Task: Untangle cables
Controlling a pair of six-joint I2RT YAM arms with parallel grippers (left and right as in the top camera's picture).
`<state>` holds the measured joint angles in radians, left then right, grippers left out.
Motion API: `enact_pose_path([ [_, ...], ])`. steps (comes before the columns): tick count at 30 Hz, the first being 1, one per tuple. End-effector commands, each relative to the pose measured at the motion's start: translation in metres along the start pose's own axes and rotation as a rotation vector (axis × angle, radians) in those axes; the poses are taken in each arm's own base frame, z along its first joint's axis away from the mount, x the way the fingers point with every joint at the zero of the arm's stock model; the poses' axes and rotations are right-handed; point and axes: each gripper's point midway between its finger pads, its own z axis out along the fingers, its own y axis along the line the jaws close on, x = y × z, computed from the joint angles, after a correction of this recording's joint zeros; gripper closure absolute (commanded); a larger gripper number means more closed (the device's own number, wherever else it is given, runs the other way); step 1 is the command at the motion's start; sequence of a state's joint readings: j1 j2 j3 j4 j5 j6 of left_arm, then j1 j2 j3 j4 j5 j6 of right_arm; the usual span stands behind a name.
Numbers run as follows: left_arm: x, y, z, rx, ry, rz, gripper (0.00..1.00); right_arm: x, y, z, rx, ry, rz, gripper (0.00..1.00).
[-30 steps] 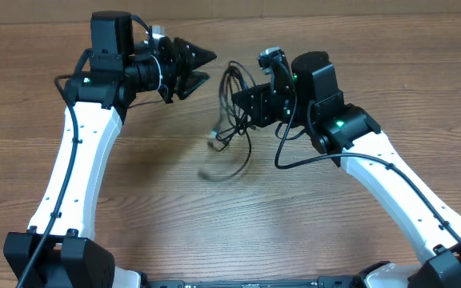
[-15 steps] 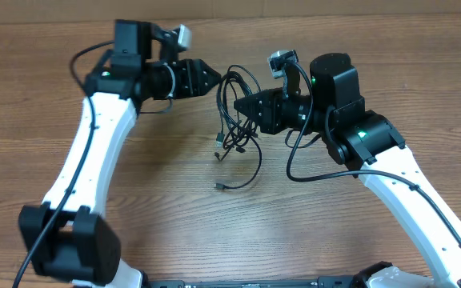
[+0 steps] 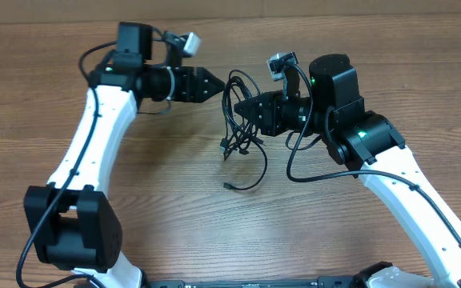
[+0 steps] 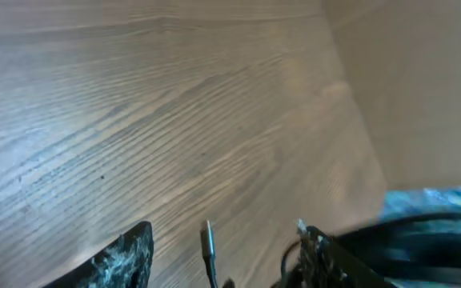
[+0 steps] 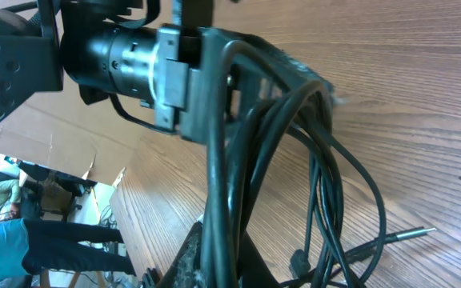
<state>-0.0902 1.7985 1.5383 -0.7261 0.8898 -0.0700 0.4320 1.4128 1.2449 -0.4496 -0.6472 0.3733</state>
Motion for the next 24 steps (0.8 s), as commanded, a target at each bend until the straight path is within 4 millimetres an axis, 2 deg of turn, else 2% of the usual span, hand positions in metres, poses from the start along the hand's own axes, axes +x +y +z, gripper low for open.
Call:
enact_pose_path([
  [1,-0.002,-0.019,-0.015,0.154,-0.014,0.112,0.41,-0.012,0.013,-0.008,-0.024,-0.033,-0.029,0.96],
  [5,0.018,-0.024,-0.008,0.16,0.052,0.175,0.4,-0.011,0.013,-0.008,-0.023,-0.031,-0.027,0.96],
  [8,0.026,-0.02,-0.001,0.115,0.089,0.173,0.41,-0.009,0.012,-0.008,-0.019,-0.023,-0.021,0.96],
  [19,0.022,-0.006,0.01,-0.013,0.093,0.169,0.42,-0.006,0.011,-0.008,-0.015,-0.012,-0.011,0.96],
  [23,0.017,-0.01,0.013,0.0,0.077,0.171,0.42,-0.006,0.011,-0.008,-0.015,-0.012,-0.011,0.96],
  [24,0.017,-0.017,0.015,0.029,0.076,0.18,0.41,-0.006,0.011,-0.008,-0.015,-0.012,-0.011,0.96],
])
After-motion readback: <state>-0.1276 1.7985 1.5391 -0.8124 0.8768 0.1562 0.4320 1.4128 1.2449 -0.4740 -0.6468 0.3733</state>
